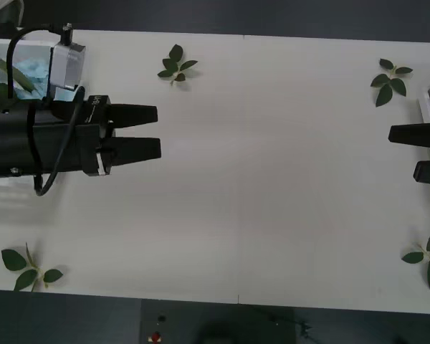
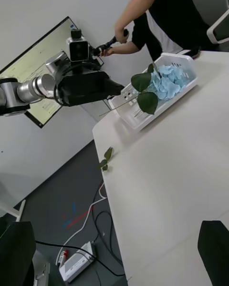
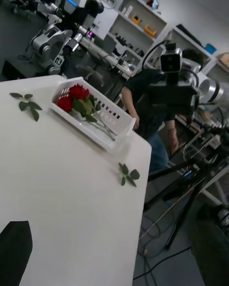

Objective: Put the red flowers into the right box and the blue flowers into the left box

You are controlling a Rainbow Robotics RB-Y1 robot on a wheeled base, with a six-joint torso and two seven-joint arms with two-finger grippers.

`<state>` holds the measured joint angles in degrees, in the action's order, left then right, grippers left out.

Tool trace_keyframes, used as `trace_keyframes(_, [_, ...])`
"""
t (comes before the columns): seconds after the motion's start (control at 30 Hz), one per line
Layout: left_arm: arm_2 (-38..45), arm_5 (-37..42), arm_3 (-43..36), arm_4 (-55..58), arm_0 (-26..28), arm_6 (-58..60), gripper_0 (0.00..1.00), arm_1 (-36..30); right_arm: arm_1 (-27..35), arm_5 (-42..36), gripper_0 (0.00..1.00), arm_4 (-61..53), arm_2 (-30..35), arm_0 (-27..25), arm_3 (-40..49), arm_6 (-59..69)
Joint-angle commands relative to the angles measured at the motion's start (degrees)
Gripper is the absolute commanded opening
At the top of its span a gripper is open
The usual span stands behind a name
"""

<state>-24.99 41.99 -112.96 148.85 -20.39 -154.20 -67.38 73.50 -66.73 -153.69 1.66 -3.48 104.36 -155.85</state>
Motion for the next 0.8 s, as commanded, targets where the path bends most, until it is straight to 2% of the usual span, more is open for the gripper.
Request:
trace_keyframes(0.03, [4.16,-1.12,-3.93,6.01,6.76,-0.80,0.97,-4.51,-0.29,-0.24,1.00,-0.64,0.01,0.32,1.19,0.85])
trace_keyframes(0.2, [9.70,-0.24,-4.90,5.13,11.86,-0.80,0.97,-5.13,-0.29,-0.24,1.00,-0.64,0.01,0.32,1.19,0.85])
trace_keyframes(0.8, [9.70,-0.07,-3.85,0.91,12.30,-0.80,0.97,-4.87,-0.29,-0.24,1.00,-0.64,0.01,0.32,1.19,0.85])
